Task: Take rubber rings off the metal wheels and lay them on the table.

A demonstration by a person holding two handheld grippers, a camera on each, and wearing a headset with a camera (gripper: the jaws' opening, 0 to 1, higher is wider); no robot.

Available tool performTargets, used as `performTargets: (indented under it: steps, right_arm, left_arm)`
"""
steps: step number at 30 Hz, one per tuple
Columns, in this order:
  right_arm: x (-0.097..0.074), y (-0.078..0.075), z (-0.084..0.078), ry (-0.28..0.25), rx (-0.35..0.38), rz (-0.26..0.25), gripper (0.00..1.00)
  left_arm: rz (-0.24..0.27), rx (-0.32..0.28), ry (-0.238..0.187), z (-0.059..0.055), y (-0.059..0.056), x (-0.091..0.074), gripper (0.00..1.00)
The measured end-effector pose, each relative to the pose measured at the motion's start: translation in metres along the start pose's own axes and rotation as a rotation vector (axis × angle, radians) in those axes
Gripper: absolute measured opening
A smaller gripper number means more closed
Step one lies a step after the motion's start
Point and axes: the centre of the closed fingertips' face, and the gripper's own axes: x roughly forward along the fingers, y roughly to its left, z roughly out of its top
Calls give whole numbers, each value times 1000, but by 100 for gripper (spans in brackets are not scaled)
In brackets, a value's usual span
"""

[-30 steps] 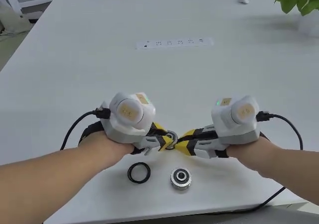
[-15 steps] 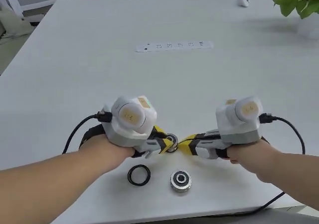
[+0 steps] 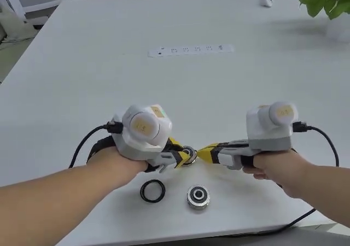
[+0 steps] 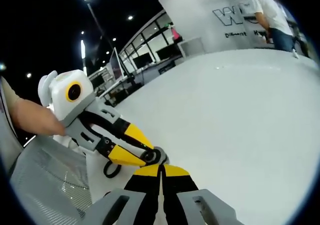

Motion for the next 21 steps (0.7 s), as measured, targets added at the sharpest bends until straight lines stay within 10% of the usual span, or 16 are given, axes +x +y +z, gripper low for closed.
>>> performTargets:
  steps: [21]
  right_arm:
    - [3,7,3,-4,23,16,0]
  left_arm:
    - [8,9,21,0,-1,1,12]
